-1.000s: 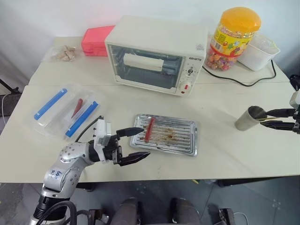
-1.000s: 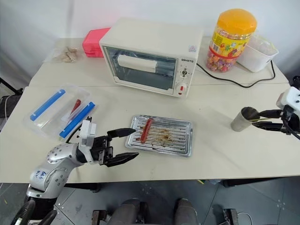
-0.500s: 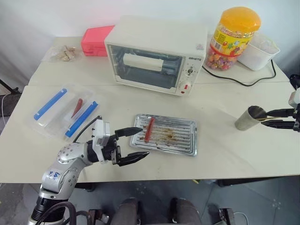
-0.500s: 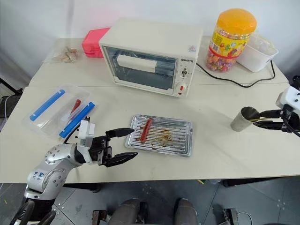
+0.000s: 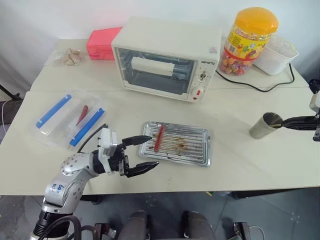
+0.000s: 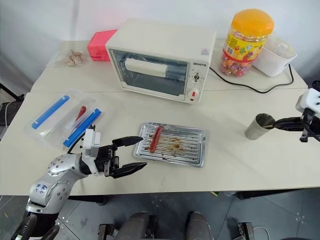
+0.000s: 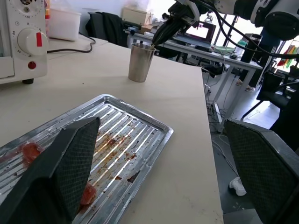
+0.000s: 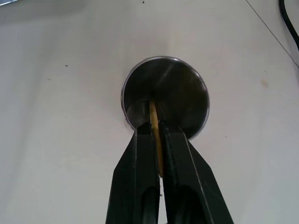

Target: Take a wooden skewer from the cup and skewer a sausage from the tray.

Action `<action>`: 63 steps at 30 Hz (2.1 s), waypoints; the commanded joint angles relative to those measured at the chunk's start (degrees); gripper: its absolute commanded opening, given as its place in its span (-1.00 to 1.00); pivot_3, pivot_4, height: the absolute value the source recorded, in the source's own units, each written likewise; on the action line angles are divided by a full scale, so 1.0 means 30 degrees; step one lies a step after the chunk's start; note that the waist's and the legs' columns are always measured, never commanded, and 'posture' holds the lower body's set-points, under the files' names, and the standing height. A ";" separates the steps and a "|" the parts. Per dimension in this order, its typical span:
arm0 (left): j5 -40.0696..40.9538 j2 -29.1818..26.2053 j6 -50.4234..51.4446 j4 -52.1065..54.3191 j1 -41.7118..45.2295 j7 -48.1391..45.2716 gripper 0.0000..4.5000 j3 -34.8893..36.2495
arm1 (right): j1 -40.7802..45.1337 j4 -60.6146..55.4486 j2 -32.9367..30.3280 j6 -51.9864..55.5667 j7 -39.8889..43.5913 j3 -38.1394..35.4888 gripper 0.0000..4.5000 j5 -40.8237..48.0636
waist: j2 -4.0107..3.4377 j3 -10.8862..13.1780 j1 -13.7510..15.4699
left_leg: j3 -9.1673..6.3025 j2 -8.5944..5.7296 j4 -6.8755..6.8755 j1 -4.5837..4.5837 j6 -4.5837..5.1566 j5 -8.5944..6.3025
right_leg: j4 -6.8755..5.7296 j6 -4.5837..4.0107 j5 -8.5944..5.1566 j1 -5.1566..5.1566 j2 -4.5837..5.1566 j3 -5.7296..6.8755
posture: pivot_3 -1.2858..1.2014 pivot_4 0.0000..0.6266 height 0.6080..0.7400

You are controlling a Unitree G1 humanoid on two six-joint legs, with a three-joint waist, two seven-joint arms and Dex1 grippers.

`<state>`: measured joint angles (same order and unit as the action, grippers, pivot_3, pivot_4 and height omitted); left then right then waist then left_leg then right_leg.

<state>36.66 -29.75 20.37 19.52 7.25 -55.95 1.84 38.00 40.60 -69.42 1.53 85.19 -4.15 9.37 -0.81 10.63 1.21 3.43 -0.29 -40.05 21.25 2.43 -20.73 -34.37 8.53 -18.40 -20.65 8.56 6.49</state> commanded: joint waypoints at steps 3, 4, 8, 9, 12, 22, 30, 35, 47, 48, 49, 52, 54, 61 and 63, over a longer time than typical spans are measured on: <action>-0.0343 0.0041 -0.0903 -0.0114 -0.0007 -0.0350 1.00 -0.0039 | -0.0053 -0.1374 -0.1573 0.0517 0.1786 -0.1308 -0.99 0.1181 | -0.0064 0.0035 0.0017 | -0.0002 0.0001 0.0000 0.0001 0.0000 0.0000 | 0.0000 0.0000 0.0000 -0.0002 0.0000 0.0001 | 0.03 -0.52 1.00; -0.0370 0.0047 -0.0994 -0.0216 -0.0022 -0.0412 1.00 -0.0028 | -0.0233 -0.1627 -0.1902 0.0615 0.2031 -0.1485 -0.99 0.1342 | -0.0075 0.0036 0.0027 | 0.0001 -0.0001 0.0000 0.0002 0.0000 0.0000 | -0.0001 0.0000 0.0000 -0.0003 0.0001 -0.0001 | 0.03 -0.52 1.00; -0.0417 -0.0157 -0.1386 -0.0759 -0.0117 -0.0887 1.00 0.0238 | -0.1924 -0.3114 -0.4165 0.1553 0.2435 -0.2319 -0.99 0.3163 | -0.0086 0.0040 0.0052 | -0.0007 0.0000 0.0005 0.0009 0.0000 0.0000 | -0.0002 0.0000 0.0000 -0.0010 0.0001 0.0006 | 0.03 -0.52 1.00; -0.0439 -0.0280 -0.1495 -0.0963 -0.0174 -0.1078 1.00 0.0323 | -0.2485 -0.3381 -0.4727 0.1756 0.2435 -0.2619 -0.99 0.3625 | -0.0085 0.0041 0.0033 | -0.0004 0.0000 0.0005 0.0010 0.0000 0.0000 | 0.0000 0.0000 0.0000 -0.0009 0.0001 0.0006 | 0.03 -0.52 1.00; -0.0539 -0.0462 -0.1829 -0.1668 -0.0098 -0.1466 1.00 0.0495 | -0.4304 -0.4311 -0.6112 0.2974 0.2435 -0.3918 -0.99 0.5266 | -0.0085 0.0040 -0.0010 | 0.0002 0.0003 0.0004 0.0000 -0.0001 -0.0001 | -0.0001 0.0000 0.0000 -0.0006 0.0001 -0.0002 | 0.03 -0.52 1.00; 0.1881 -0.1346 0.0461 -0.2347 0.0907 -0.2324 1.00 0.1375 | -0.5380 -1.2014 -0.5159 1.4958 0.0968 -0.7979 -0.99 1.4277 | -0.0086 0.0041 -0.0073 | -0.0011 0.0024 0.0006 -0.0003 -0.0012 -0.0006 | -0.0008 -0.0001 0.0000 -0.0015 0.0000 -0.0017 | 0.03 -0.52 1.00; 0.2976 0.0135 0.2126 -0.1731 0.2672 -0.0745 1.00 0.1018 | -0.2621 -1.6701 0.3215 1.6127 -0.3654 -0.3427 -0.99 1.6594 | 0.0005 0.0027 0.0089 | -0.0103 -0.0008 -0.0024 0.0028 -0.0030 -0.0016 | 0.0016 -0.0005 0.0010 0.0014 0.0010 -0.0007 | 0.03 -0.52 1.00; 0.2950 0.0728 0.2735 -0.1177 0.3044 -0.0881 1.00 0.0154 | -0.2093 -1.7749 0.7521 1.5330 -0.5100 -0.0971 -0.99 1.5797 | 0.0007 0.0027 0.0043 | -0.0107 -0.0015 -0.0009 0.0075 -0.0028 -0.0015 | -0.0056 -0.0003 0.0010 -0.0060 -0.0004 0.0076 | 0.03 -0.52 1.00; 0.4760 0.1061 0.4617 0.0079 0.2843 -0.0455 1.00 0.0211 | -0.2574 -1.8891 0.8984 1.6561 -0.5734 -0.0226 -0.99 1.6387 | 0.0015 0.0032 0.0015 | -0.0127 -0.0012 -0.0026 0.0071 -0.0019 -0.0011 | -0.0064 -0.0001 0.0011 -0.0043 -0.0007 0.0085 | 0.03 -0.52 1.00; 0.4693 0.0994 0.4641 0.0149 0.2762 -0.0522 1.00 0.0154 | -0.2558 -1.8866 0.9122 1.6435 -0.5830 -0.0211 -0.99 1.6256 | 0.0015 0.0032 0.0016 | -0.0126 -0.0013 -0.0026 0.0071 -0.0020 -0.0011 | -0.0063 -0.0001 0.0011 -0.0042 -0.0007 0.0084 | 0.03 -0.52 1.00; 0.4646 0.0944 0.4644 0.0197 0.2708 -0.0577 1.00 0.0110 | -0.2537 -1.8840 0.9223 1.6362 -0.5906 -0.0207 -0.99 1.6190 | 0.0016 0.0032 0.0015 | -0.0125 -0.0015 -0.0027 0.0068 -0.0019 -0.0011 | -0.0064 -0.0001 0.0012 -0.0041 -0.0006 0.0078 | 0.03 -0.52 1.00; 0.4500 0.0883 0.4630 0.0220 0.2702 -0.0740 1.00 -0.0086 | -0.2456 -1.8878 0.9396 1.6431 -0.6061 -0.0108 -0.99 1.6183 | 0.0015 0.0032 0.0040 | -0.0122 -0.0016 -0.0028 0.0065 -0.0019 -0.0011 | -0.0064 -0.0001 0.0011 -0.0038 -0.0007 0.0080 | 0.03 -0.52 1.00; 0.4429 0.0934 0.4590 0.0099 0.2786 -0.0750 0.92 -0.0141 | -0.2552 -1.8970 0.9305 1.6271 -0.5916 0.0138 -1.00 1.5825 | 0.0015 0.0032 0.0045 | -0.0123 -0.0018 -0.0028 0.0065 -0.0019 -0.0011 | -0.0064 -0.0001 0.0011 -0.0037 -0.0006 0.0079 | 0.03 -0.52 1.00; 0.4468 0.1102 0.4509 0.0241 0.2599 -0.0670 0.04 -0.0176 | -0.2739 -1.9074 0.9180 1.6156 -0.5640 0.0392 -1.00 1.5344 | 0.0016 0.0032 0.0028 | -0.0119 -0.0019 -0.0027 0.0065 -0.0019 -0.0011 | -0.0063 -0.0001 0.0011 -0.0039 -0.0006 0.0078 | 0.03 -0.52 1.00; 0.4466 0.1100 0.4533 0.0278 0.2569 -0.0678 -0.25 -0.0213 | -0.2667 -1.8992 0.9228 1.6093 -0.5607 0.0423 -1.00 1.5217 | 0.0015 0.0032 0.0037 | -0.0121 -0.0018 -0.0027 0.0065 -0.0019 -0.0011 | -0.0063 -0.0001 0.0011 -0.0039 -0.0006 0.0080 | 0.03 -0.52 1.00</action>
<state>49.28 -26.63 34.41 17.89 15.30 -57.66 1.21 29.93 -14.57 -41.49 50.94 67.84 -2.47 55.00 -0.76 10.73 1.32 3.07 -0.35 -40.13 21.44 2.37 -20.77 -34.56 8.53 -18.36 -20.76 8.54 6.72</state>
